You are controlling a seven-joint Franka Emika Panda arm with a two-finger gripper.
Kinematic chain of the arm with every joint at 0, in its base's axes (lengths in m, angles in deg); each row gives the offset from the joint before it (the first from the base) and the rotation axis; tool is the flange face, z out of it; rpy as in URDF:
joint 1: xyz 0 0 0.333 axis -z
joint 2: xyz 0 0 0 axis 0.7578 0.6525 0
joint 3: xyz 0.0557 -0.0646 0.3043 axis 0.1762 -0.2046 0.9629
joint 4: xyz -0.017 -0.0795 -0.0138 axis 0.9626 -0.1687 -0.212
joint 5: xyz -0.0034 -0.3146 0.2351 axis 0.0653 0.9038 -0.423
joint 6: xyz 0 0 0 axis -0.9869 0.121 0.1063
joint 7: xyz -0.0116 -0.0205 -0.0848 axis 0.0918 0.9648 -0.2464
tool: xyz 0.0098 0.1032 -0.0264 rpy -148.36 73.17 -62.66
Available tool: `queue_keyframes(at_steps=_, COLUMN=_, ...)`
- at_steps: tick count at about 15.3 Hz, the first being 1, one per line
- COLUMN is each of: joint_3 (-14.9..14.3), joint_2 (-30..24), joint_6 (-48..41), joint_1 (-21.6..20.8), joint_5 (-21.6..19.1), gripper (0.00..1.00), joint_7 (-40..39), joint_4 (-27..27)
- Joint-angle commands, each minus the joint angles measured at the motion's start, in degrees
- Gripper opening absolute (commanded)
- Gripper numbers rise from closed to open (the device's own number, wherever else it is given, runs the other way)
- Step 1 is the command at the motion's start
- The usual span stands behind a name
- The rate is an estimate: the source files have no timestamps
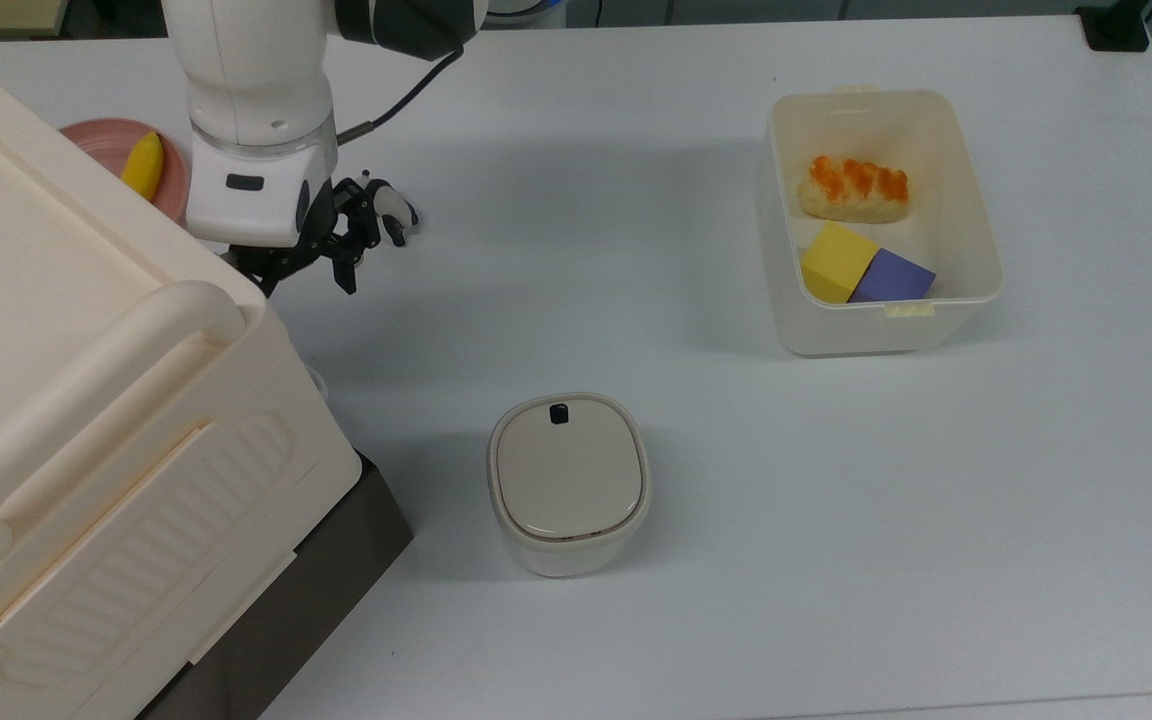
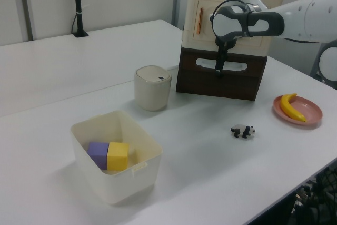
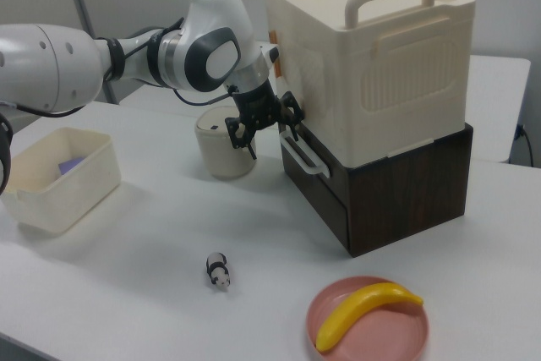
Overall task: Slide the drawer open
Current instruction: 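Align the gripper fingers around the drawer handle and close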
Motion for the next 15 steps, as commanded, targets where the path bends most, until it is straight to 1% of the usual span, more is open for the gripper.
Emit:
queue_keyframes(at_steps=1, joint_3=0.24, joint_2=0.60, joint_6=0.68, joint_1=0.20, joint_5=0.86, gripper=1.00, joint_7=-1.04, joint_4=-0.42)
queue_keyframes(at_steps=11, joint_3=0.41, joint_2=1.30, joint_6=0.77, joint_1=0.11, joint_5=1.12, gripper=1.00, joint_7=-0.95, joint_4=-0.42)
queue_keyframes(at_steps=12, joint_3=0.41, joint_2=1.74, joint_6=0.77, joint_1=0.11, joint_5=1.38, gripper=0.98, joint_7=-0.95, joint_4=-0.42)
queue_keyframes(at_steps=13, joint_3=0.41, joint_2=1.74, joint_6=0.77, joint_1=0.11, joint_5=1.47, gripper=0.93, joint_7=-0.95, joint_4=-0.50)
queue_keyframes(at_steps=15, joint_3=0.41, joint_2=1.74, joint_6=0.77, joint_1=0.11, joint_5=1.47, gripper=0.90, joint_7=-0.77, joint_4=-0.50)
